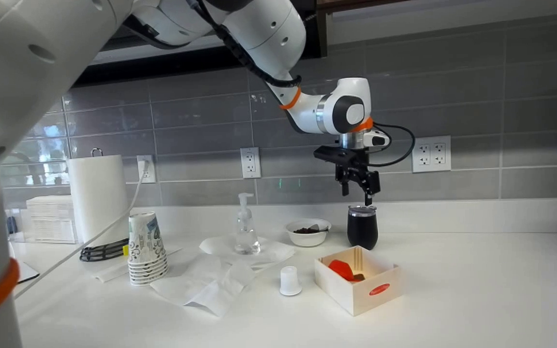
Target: Place the lid onto the black cup
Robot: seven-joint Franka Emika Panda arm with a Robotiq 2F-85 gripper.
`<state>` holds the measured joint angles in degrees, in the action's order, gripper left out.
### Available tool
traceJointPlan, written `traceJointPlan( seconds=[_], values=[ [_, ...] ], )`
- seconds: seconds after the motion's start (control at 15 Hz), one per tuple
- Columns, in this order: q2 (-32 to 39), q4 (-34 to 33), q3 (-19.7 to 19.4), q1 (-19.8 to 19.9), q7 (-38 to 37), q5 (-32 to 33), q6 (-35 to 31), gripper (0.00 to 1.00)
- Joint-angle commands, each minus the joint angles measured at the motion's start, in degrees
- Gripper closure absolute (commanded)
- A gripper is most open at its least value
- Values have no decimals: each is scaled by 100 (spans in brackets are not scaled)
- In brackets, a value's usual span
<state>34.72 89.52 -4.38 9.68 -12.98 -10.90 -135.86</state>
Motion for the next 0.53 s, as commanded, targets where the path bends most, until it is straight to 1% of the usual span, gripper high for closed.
traceJointPlan(
  seconds=[0.0, 0.2, 0.47],
  values=[
    [-883, 1212, -46, -76, 152, -17, -199, 0],
    [-1445, 2051, -88, -144, 260, 80, -329, 0],
    [-2160, 3218, -197, -318, 315, 451, -698, 0]
  ],
)
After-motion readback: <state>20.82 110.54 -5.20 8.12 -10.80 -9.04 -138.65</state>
